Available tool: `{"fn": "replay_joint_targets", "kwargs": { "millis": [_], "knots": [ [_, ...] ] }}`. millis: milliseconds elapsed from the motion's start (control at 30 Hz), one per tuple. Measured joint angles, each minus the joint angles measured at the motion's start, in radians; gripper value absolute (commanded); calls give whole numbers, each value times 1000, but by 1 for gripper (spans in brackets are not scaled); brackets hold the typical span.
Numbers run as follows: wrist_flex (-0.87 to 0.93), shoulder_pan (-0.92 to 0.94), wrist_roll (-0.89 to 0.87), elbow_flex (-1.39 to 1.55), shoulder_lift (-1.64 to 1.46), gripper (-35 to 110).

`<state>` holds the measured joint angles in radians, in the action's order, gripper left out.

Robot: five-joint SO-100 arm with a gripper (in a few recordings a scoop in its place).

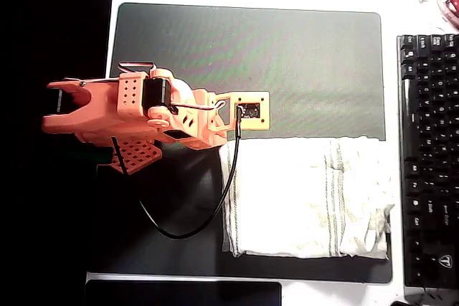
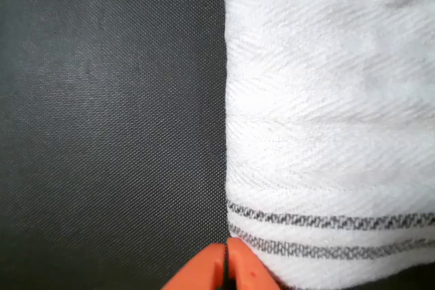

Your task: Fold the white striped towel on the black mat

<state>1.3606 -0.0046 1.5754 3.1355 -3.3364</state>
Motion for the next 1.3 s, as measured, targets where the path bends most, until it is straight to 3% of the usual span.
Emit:
{"fn": "replay_joint_targets", "kwargs": {
  "millis": [1300],
  "knots": [
    [5,0,-29,0,0,0]
  ]
}}
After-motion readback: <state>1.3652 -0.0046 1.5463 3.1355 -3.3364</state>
